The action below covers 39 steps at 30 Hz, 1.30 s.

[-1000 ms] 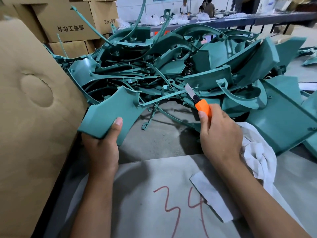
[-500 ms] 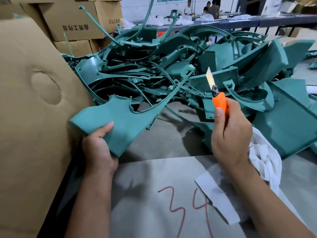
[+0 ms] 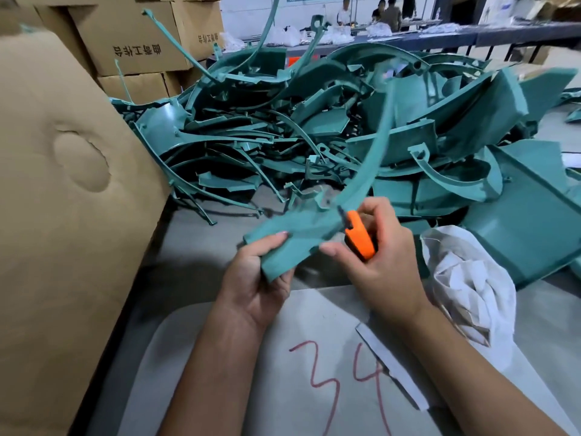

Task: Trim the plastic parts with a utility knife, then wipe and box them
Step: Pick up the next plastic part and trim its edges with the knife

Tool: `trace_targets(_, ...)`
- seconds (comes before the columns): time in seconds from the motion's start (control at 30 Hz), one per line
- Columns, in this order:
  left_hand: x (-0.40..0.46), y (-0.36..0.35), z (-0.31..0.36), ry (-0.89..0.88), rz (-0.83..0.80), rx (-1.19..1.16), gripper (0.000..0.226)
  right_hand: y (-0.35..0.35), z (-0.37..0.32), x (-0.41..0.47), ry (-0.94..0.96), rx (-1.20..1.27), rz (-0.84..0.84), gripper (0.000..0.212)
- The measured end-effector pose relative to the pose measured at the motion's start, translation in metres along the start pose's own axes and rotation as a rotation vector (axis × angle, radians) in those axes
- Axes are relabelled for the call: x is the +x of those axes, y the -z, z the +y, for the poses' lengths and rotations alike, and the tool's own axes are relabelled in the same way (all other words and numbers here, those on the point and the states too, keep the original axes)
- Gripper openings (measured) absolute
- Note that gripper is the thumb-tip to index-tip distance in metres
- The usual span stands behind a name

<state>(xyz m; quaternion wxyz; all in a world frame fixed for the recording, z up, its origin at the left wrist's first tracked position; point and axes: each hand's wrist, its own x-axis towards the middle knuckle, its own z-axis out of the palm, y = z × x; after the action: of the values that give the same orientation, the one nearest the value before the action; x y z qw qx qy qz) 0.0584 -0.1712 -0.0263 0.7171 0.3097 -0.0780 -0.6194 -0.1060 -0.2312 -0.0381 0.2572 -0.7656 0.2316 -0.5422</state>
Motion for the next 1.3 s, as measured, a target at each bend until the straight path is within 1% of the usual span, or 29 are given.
trace_targets(0.07, -0.003, 0.000, 0.001, -0.004, -0.041, 0.129, 0.047, -0.001, -0.002, 0.002, -0.108, 0.155, 0.088, 0.024)
trace_targets(0.13, -0.003, 0.000, 0.003, -0.060, -0.006, 0.249, 0.045, 0.001, 0.001, 0.005, -0.245, 0.248, 0.175, 0.022)
trace_targets(0.2, 0.003, 0.004, 0.005, -0.200, 0.108, 0.289, 0.047, 0.006, 0.006, 0.009, -0.375, 0.360, 0.229, 0.021)
trace_targets(0.23, 0.004, 0.008, 0.008, -0.340, 0.172, 0.346, 0.043, 0.009, 0.008, 0.011, -0.400, 0.389, 0.254, 0.028)
trace_targets(0.27, 0.005, 0.012, 0.013, -0.525, 0.225, 0.490, 0.044, 0.011, 0.008, 0.012, -0.419, 0.402, 0.271, 0.036)
trace_targets(0.3, 0.005, 0.019, 0.017, -0.697, 0.226, 0.695, 0.052, 0.013, 0.009, 0.013, -0.416, 0.392, 0.294, 0.038)
trace_targets(0.33, 0.005, 0.026, 0.022, -0.822, 0.190, 0.890, 0.062, 0.014, 0.009, 0.014, -0.420, 0.380, 0.321, 0.037)
trace_targets(0.4, 0.008, 0.038, 0.027, -0.914, 0.035, 1.192, 0.086, 0.016, 0.008, 0.016, -0.436, 0.354, 0.369, 0.043)
trace_targets(0.43, 0.009, 0.040, 0.027, -0.955, -0.018, 1.350, 0.093, 0.017, 0.009, 0.016, -0.443, 0.346, 0.382, 0.042)
trace_targets(0.47, 0.010, 0.037, 0.025, -1.010, -0.033, 1.522, 0.093, 0.018, 0.009, 0.017, -0.458, 0.343, 0.383, 0.039)
trace_targets(0.5, 0.012, 0.034, 0.022, -1.082, -0.025, 1.651, 0.087, 0.019, 0.009, 0.018, -0.468, 0.344, 0.369, 0.041)
trace_targets(0.53, 0.014, 0.031, 0.018, -1.160, -0.035, 1.714, 0.074, 0.019, 0.008, 0.018, -0.480, 0.346, 0.345, 0.042)
trace_targets(0.6, 0.018, 0.028, 0.008, -1.287, -0.154, 1.695, 0.048, 0.018, 0.005, 0.018, -0.478, 0.343, 0.280, 0.036)
trace_targets(0.63, 0.018, 0.029, 0.003, -1.299, -0.212, 1.649, 0.041, 0.017, 0.002, 0.017, -0.455, 0.346, 0.246, 0.029)
trace_targets(0.67, 0.017, 0.030, -0.002, -1.265, -0.225, 1.578, 0.039, 0.016, -0.002, 0.017, -0.418, 0.343, 0.223, 0.022)
trace_targets(0.7, 0.015, 0.029, -0.006, -1.198, -0.176, 1.489, 0.035, 0.016, -0.004, 0.015, -0.360, 0.306, 0.213, 0.022)
trace_targets(0.73, 0.012, 0.027, -0.008, -1.131, -0.086, 1.396, 0.027, 0.016, -0.005, 0.014, -0.280, 0.218, 0.202, 0.026)
trace_targets(0.8, 0.008, 0.021, -0.009, -1.091, 0.087, 1.274, 0.016, 0.016, -0.004, 0.011, -0.086, -0.039, 0.157, 0.029)
trace_targets(0.87, 0.006, 0.019, -0.008, -1.106, 0.144, 1.252, 0.016, 0.012, -0.007, 0.007, 0.046, -0.248, 0.064, 0.028)
trace_targets(0.9, 0.006, 0.018, -0.008, -1.108, 0.158, 1.248, 0.020, 0.008, -0.008, 0.005, 0.082, -0.310, 0.013, 0.030)
trace_targets(0.97, 0.005, 0.016, -0.007, -1.108, 0.215, 1.287, 0.029, 0.001, -0.010, 0.001, 0.152, -0.386, -0.071, 0.035)
trace_targets(1.03, 0.005, 0.016, -0.007, -1.112, 0.276, 1.362, 0.025, -0.005, -0.012, -0.002, 0.184, -0.443, -0.131, 0.048)
trace_targets(1.07, 0.005, 0.016, -0.007, -1.097, 0.273, 1.357, 0.022, -0.007, -0.013, -0.003, 0.193, -0.458, -0.151, 0.051)
trace_targets(1.13, 0.004, 0.016, -0.007, -1.080, 0.251, 1.324, 0.025, -0.009, -0.014, -0.003, 0.211, -0.488, -0.163, 0.052)
trace_targets(1.17, 0.004, 0.016, -0.008, -1.098, 0.253, 1.338, 0.023, -0.009, -0.014, -0.003, 0.208, -0.501, -0.160, 0.051)
trace_targets(1.2, 0.004, 0.016, -0.008, -1.109, 0.254, 1.353, 0.019, -0.009, -0.013, -0.002, 0.192, -0.507, -0.151, 0.051)
trace_targets(1.23, 0.003, 0.014, -0.008, -1.106, 0.252, 1.361, 0.021, -0.008, -0.012, -0.001, 0.163, -0.507, -0.136, 0.052)
trace_targets(1.27, 0.003, 0.013, -0.009, -1.094, 0.238, 1.340, 0.024, -0.006, -0.010, 0.001, 0.132, -0.513, -0.116, 0.053)
trace_targets(1.3, 0.003, 0.012, -0.009, -1.090, 0.210, 1.302, 0.022, -0.004, -0.008, 0.002, 0.099, -0.532, -0.090, 0.054)
